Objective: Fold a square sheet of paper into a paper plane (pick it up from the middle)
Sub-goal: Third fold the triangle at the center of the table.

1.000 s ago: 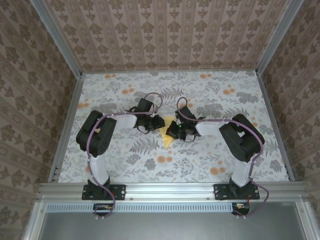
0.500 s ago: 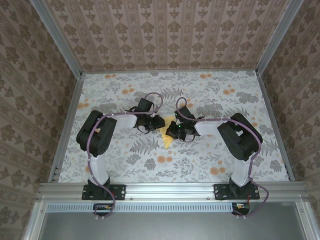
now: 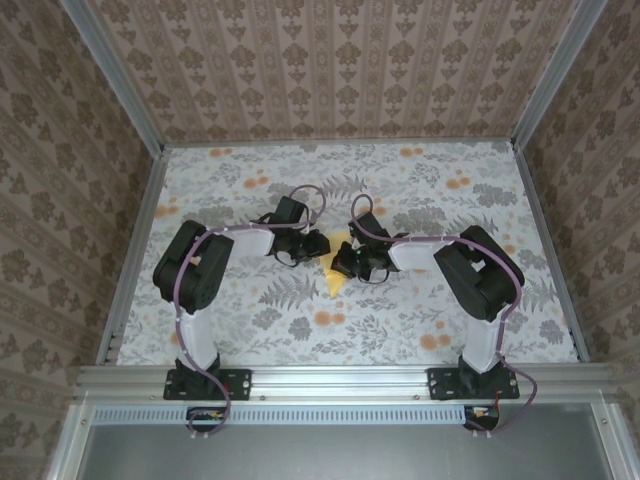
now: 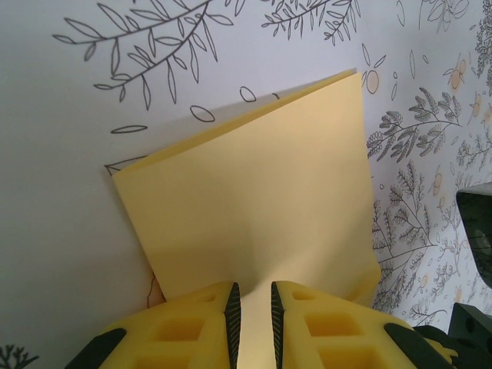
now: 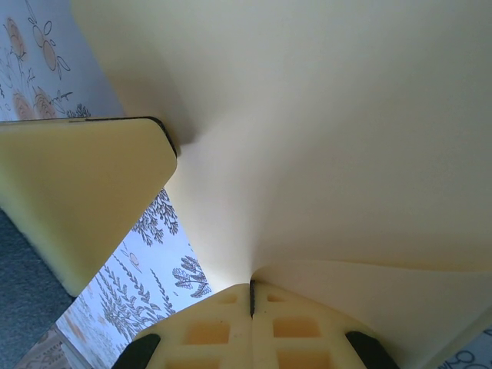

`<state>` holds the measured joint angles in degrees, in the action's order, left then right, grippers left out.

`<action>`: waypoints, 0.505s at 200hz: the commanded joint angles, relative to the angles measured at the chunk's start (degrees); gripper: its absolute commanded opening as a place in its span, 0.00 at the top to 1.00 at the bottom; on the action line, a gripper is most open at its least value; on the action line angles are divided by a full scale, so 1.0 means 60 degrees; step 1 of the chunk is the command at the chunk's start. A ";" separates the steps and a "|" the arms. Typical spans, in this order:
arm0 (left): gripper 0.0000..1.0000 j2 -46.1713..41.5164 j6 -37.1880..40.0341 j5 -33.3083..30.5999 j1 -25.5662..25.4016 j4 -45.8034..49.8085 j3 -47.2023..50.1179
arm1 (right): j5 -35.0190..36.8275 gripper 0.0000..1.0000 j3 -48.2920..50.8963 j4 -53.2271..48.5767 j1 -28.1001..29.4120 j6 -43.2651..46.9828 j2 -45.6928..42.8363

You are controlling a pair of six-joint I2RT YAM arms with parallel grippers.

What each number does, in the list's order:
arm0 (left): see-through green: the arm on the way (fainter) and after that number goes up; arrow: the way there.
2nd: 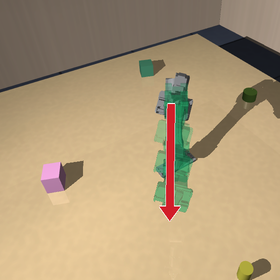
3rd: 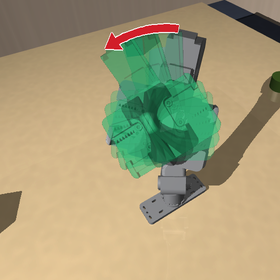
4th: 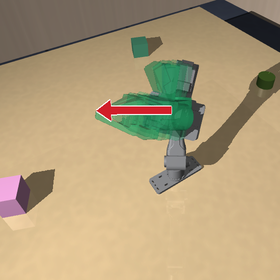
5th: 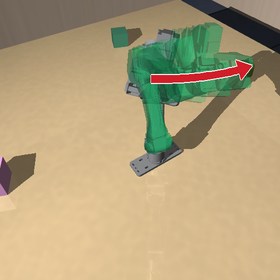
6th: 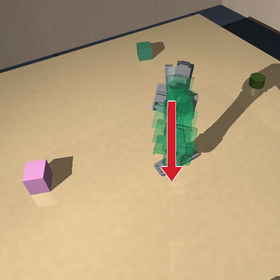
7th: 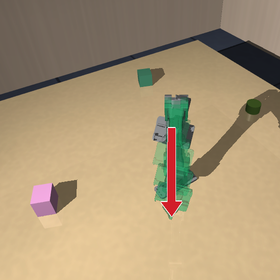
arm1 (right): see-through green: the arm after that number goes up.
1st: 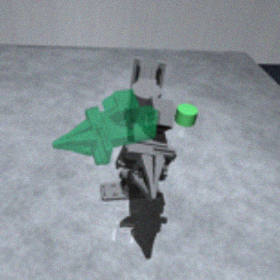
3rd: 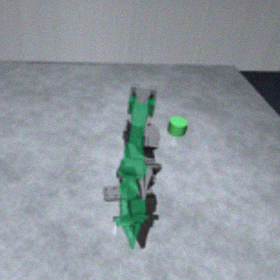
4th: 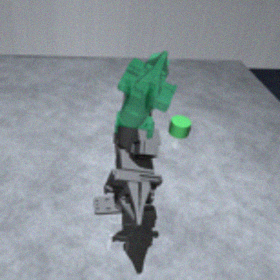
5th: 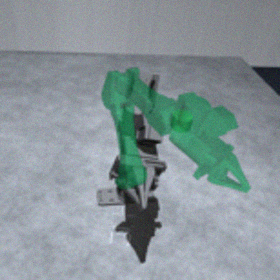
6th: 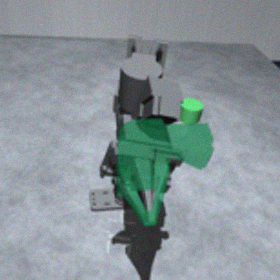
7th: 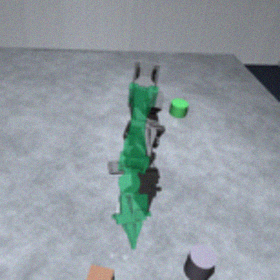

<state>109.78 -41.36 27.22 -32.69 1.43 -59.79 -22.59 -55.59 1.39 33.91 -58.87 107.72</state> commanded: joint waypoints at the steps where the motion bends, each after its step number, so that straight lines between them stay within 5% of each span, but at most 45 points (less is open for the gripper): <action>1: 0.77 0.0373 0.0215 -0.0168 -0.0089 0.0574 0.0019 | 0.0466 1.00 -0.0171 -0.0443 0.0047 0.0114 0.0050; 101: 0.78 0.0381 0.0212 -0.0201 -0.0089 0.0586 0.0015 | 0.0806 1.00 0.0050 -0.0678 0.0043 0.0117 -0.0213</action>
<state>109.78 -41.36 27.20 -32.69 1.43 -59.79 -20.91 -55.77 0.51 34.06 -58.70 107.35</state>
